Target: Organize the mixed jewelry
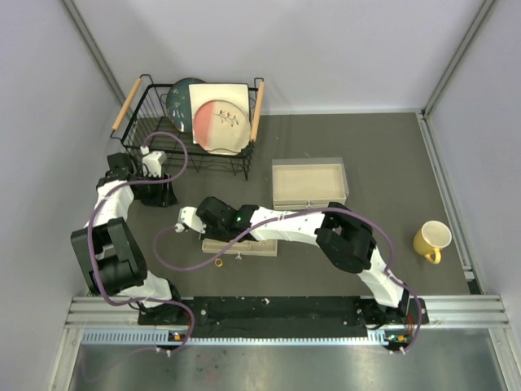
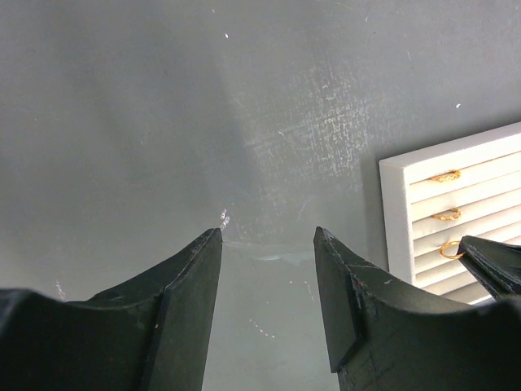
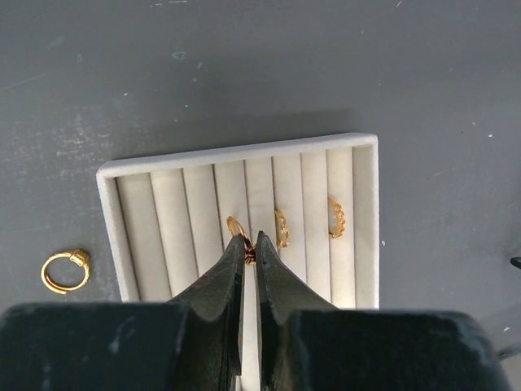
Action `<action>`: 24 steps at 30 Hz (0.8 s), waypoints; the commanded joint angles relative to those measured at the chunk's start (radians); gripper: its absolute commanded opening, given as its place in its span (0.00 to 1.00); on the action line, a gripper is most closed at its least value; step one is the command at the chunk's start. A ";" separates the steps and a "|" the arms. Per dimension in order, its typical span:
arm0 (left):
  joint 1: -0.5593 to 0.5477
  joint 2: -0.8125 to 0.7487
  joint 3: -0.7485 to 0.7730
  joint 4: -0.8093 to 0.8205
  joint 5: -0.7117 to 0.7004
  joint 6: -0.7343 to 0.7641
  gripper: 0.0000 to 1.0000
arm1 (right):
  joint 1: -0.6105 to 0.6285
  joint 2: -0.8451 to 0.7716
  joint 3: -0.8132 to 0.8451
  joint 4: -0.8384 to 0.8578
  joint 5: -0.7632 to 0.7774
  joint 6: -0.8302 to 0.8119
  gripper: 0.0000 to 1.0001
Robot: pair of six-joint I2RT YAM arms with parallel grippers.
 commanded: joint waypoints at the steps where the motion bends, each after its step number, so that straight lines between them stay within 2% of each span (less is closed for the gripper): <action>1: 0.010 -0.010 -0.005 0.032 0.025 -0.007 0.55 | 0.026 -0.003 0.018 0.013 0.012 0.022 0.00; 24: 0.011 -0.006 -0.013 0.036 0.029 -0.009 0.55 | 0.030 0.003 -0.013 0.018 0.041 0.039 0.00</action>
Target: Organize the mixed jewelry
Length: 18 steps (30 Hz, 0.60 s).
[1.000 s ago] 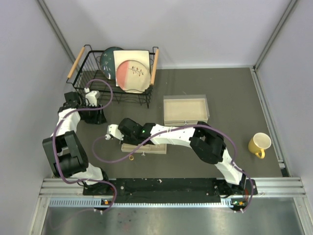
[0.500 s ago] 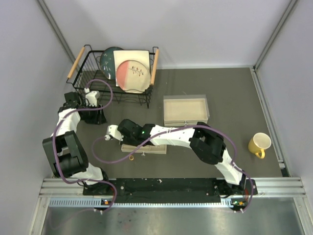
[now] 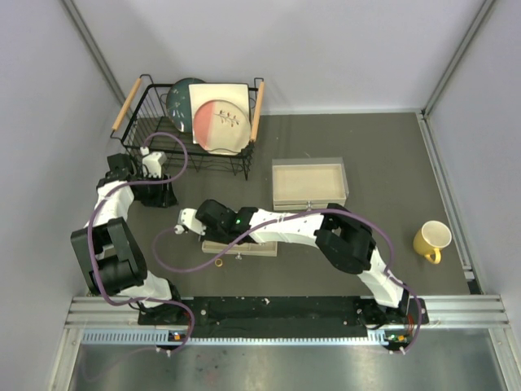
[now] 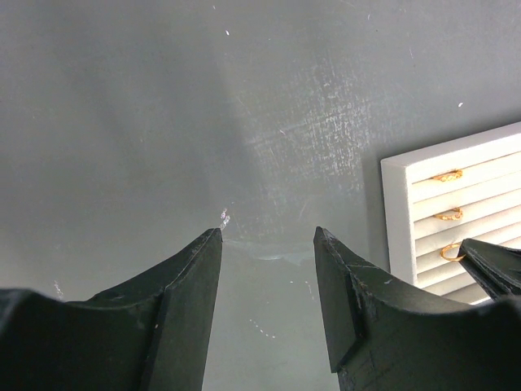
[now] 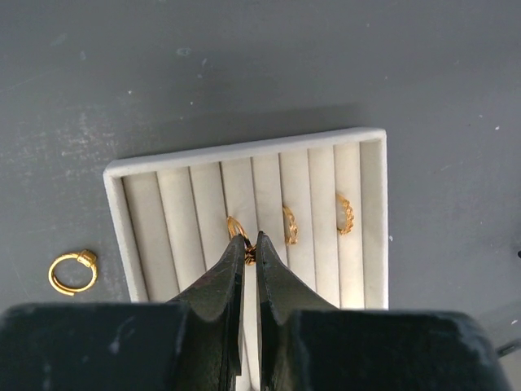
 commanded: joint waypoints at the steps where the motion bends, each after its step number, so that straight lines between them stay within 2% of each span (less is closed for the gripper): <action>1: 0.007 -0.006 -0.006 0.033 0.029 -0.010 0.55 | 0.017 0.003 -0.010 0.016 0.019 0.016 0.00; 18: 0.010 -0.003 -0.015 0.045 0.030 -0.015 0.55 | 0.020 0.022 -0.023 0.021 0.036 0.049 0.00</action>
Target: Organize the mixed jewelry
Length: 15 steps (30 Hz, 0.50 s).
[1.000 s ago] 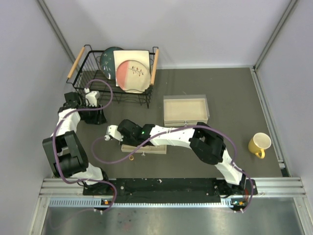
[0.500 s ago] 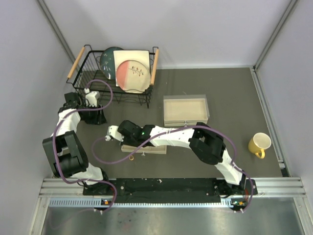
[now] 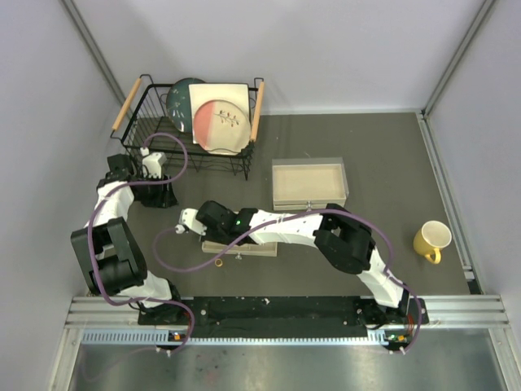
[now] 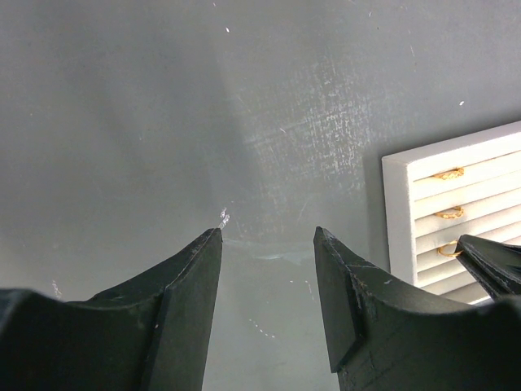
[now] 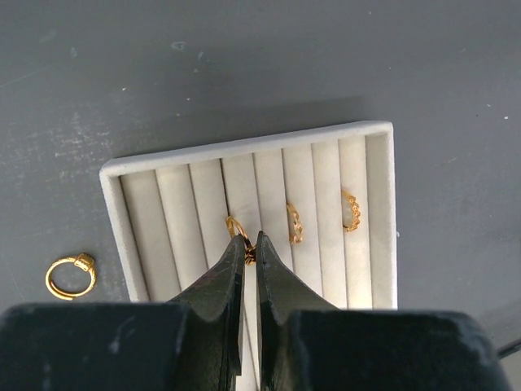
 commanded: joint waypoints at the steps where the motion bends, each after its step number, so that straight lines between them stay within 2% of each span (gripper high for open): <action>1: 0.010 -0.001 -0.009 0.042 0.029 -0.018 0.55 | 0.021 0.021 -0.006 0.008 0.025 0.033 0.00; 15: 0.017 -0.001 -0.012 0.044 0.033 -0.015 0.55 | 0.038 0.070 0.010 0.000 0.053 0.066 0.00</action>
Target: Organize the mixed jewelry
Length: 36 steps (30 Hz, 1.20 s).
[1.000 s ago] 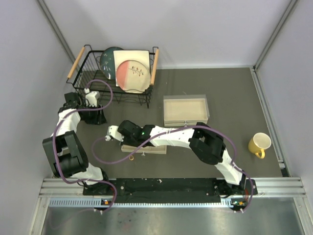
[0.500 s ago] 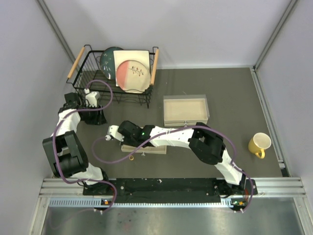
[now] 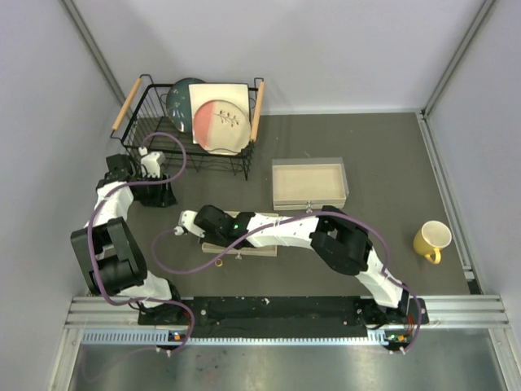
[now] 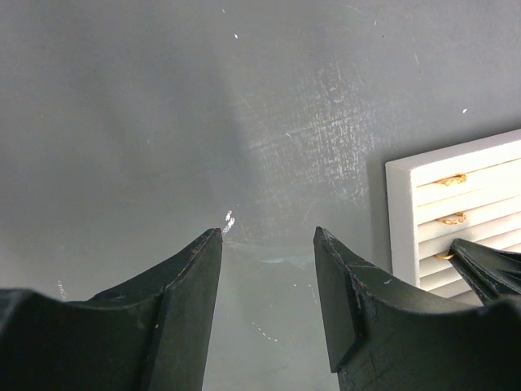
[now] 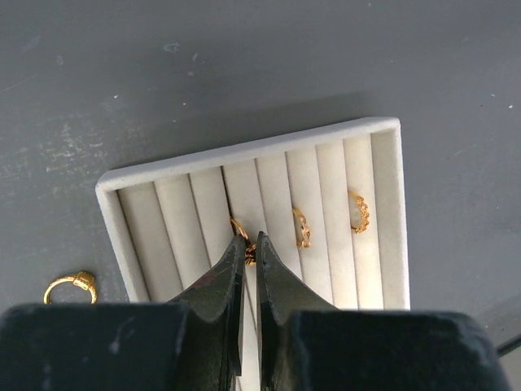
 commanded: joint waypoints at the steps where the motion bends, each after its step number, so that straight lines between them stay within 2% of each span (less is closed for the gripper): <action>1: 0.012 -0.001 -0.012 0.025 0.033 -0.002 0.55 | 0.021 0.045 0.006 -0.020 -0.005 0.026 0.00; 6: 0.013 -0.003 -0.012 0.019 0.035 0.002 0.55 | 0.021 0.033 0.003 -0.025 -0.001 0.026 0.01; 13: 0.016 -0.018 -0.004 0.002 0.038 0.010 0.55 | 0.021 -0.029 0.047 -0.065 0.025 0.020 0.23; 17: 0.015 -0.026 -0.001 -0.004 0.041 0.013 0.55 | 0.021 -0.061 0.081 -0.098 0.048 0.009 0.30; 28: 0.016 -0.052 -0.002 -0.021 0.046 0.021 0.55 | 0.021 -0.179 0.110 -0.163 0.070 -0.011 0.32; 31: 0.016 -0.053 -0.004 -0.021 0.047 0.021 0.55 | 0.021 -0.225 0.071 -0.184 0.003 -0.003 0.32; 36: 0.019 -0.056 -0.004 -0.024 0.061 0.019 0.55 | 0.021 -0.293 -0.025 -0.218 -0.204 0.007 0.30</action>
